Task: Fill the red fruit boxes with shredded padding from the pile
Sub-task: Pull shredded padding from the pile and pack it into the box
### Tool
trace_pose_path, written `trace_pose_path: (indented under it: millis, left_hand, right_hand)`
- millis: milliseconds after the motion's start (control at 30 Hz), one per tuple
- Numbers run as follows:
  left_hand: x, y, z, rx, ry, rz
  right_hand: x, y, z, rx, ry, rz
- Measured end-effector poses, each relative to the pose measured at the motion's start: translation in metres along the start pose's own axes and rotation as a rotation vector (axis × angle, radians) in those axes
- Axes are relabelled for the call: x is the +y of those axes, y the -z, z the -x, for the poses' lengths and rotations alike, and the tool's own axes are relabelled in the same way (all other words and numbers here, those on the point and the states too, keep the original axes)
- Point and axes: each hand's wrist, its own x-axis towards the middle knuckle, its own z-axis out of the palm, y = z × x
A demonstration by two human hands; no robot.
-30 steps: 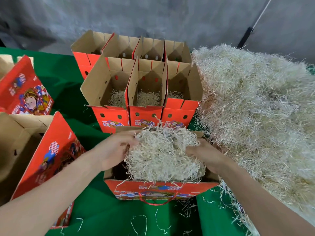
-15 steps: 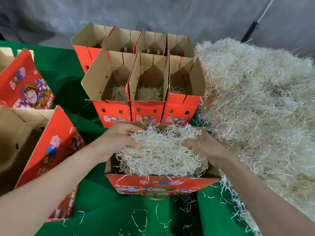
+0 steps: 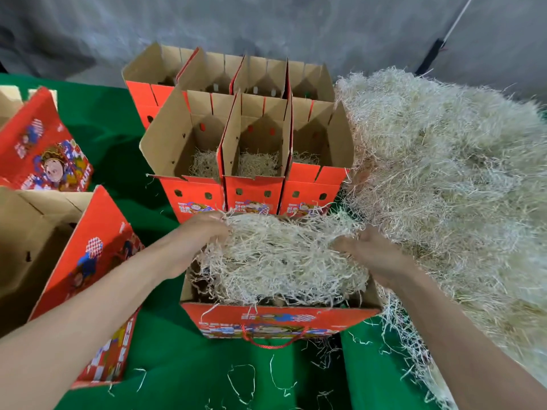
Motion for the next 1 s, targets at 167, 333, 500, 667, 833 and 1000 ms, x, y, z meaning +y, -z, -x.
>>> trace_pose_path:
  millis: [167,333,500,667,833,1000]
  left_hand:
    - [0.003,-0.017,-0.004,-0.009,-0.006,-0.034]
    - [0.001,-0.032,-0.010,-0.149,-0.062,-0.013]
    - [0.007,-0.042,-0.005,-0.051,-0.187,-0.130]
    - [0.015,-0.017,0.000,0.142,-0.347,-0.677]
    - [0.010,-0.012,-0.005,0.131,-0.323,-0.683]
    - [0.009,0.002,-0.013,0.035,0.003,-0.315]
  right_hand:
    - [-0.015,-0.014,0.006,-0.216,-0.051,-0.197]
    - [-0.016,-0.041,-0.007,-0.200,-0.063,-0.222]
    - [-0.017,-0.059,-0.013,-0.167,-0.022,-0.093]
    - [-0.016,-0.033,-0.007,-0.136,-0.009,-0.039]
    - [-0.001,-0.017,-0.010,-0.094,-0.026,-0.039]
    - [0.001,-0.002,-0.001,-0.060,-0.048,-0.232]
